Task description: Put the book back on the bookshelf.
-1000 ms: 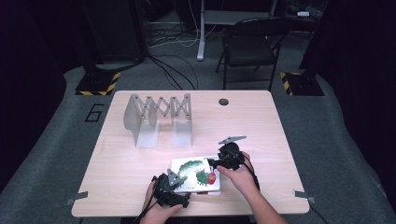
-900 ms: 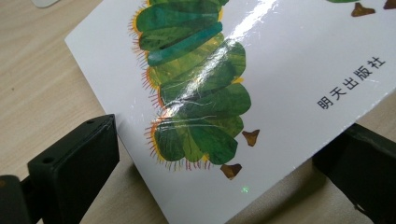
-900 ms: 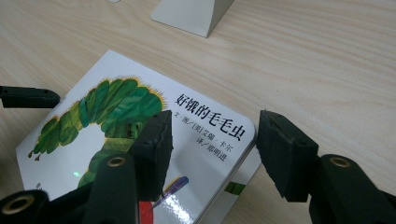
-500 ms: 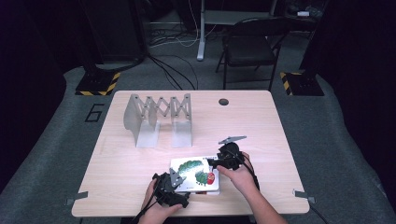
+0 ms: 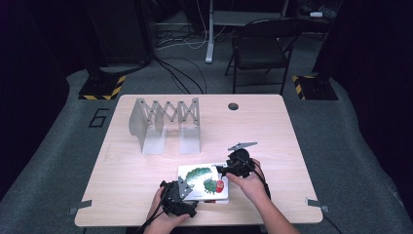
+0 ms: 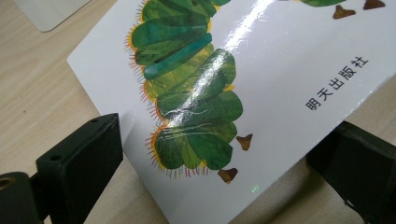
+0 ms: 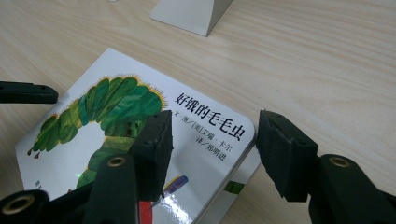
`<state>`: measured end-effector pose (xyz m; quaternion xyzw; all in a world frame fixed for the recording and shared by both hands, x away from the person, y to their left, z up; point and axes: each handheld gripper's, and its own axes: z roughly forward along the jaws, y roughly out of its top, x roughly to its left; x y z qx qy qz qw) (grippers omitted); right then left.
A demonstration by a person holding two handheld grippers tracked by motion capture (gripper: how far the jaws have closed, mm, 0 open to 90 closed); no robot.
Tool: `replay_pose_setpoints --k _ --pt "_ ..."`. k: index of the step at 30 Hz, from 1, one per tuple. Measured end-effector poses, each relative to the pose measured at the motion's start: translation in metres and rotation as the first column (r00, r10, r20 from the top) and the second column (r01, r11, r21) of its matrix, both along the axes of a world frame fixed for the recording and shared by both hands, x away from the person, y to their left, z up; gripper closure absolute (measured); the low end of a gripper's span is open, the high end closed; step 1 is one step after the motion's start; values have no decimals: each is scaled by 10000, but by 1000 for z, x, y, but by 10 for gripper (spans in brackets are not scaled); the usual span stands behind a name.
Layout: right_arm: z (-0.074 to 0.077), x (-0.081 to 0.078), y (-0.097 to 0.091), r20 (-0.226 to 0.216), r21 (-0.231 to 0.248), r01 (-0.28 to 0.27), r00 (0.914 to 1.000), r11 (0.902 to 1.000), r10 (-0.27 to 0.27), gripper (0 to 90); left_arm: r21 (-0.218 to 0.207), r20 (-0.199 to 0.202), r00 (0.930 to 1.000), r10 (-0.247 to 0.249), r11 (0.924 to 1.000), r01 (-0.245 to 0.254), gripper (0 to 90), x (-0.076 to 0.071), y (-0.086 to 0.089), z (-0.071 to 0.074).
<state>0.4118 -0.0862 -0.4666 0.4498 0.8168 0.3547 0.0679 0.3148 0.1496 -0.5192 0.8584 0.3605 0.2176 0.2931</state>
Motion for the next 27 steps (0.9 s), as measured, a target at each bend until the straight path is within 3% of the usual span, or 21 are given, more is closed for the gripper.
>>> replay_pose_setpoints --k 9,14,18,21,27 --pt "0 0 0 37 61 7 10000 10000 -7 457 119 207 9998 -68 9999 66 55 -3 -1 0" --pt "1 -1 -1 1 102 -5 10000 9999 5 462 202 678 9972 -314 9993 301 120 -8 -3 0" --pt "2 -1 -2 156 228 -82 9998 9997 78 463 112 687 9971 -339 9994 332 129 -9 -3 -1" --pt "2 -1 -2 -152 280 27 9999 9996 -23 464 53 753 9966 -340 9994 337 129 -9 -2 -1" --pt "0 0 -2 -291 257 25 9996 9997 -17 463 -27 918 9953 -307 9995 311 131 -10 -1 -3"
